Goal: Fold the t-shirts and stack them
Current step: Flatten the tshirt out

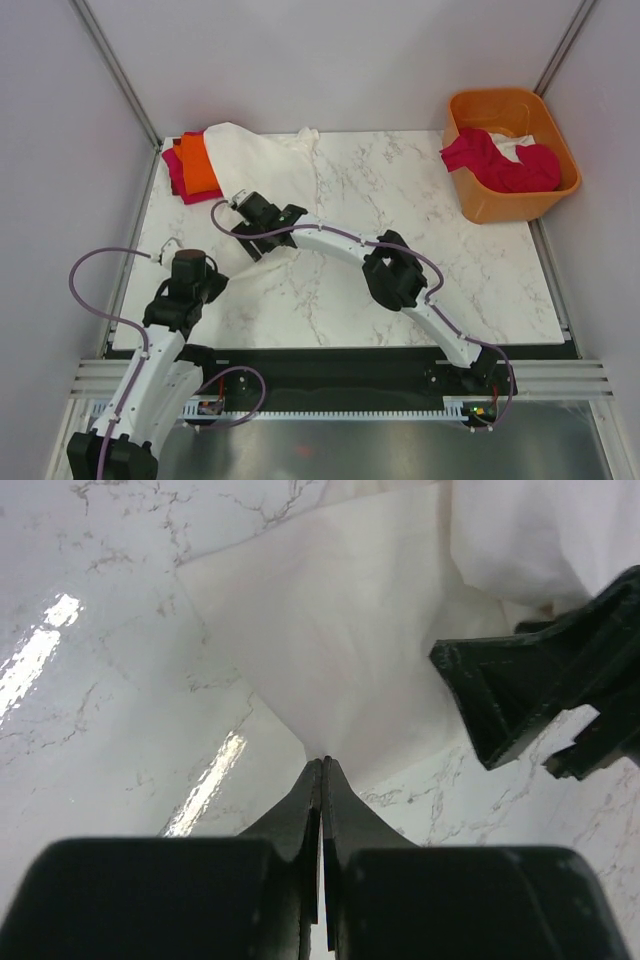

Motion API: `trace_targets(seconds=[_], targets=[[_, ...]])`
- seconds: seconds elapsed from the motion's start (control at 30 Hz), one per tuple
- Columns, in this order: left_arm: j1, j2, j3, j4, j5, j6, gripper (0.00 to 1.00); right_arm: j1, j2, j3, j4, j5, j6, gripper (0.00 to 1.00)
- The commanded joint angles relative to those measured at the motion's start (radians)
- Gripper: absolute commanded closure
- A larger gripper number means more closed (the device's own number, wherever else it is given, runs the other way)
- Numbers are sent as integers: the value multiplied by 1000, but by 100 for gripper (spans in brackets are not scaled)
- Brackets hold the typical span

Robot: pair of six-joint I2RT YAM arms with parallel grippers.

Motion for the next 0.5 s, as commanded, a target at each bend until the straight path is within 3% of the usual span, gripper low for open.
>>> trace_targets(seconds=[0.0,0.17,0.3,0.47], targets=[[-1,-1,-20,-10,-17,-22,98,3,-136,-25,85,81,-82,21],[-1,-9,-17,-10,-21,-13,98,3,-87,44,64,127,-128,19],[1,-13,-17,-11,-30,1,98,-1,-71,64,74,239,-148,6],[-1,-12,-16,-11,-29,7,98,-24,-32,86,82,271,-202,4]])
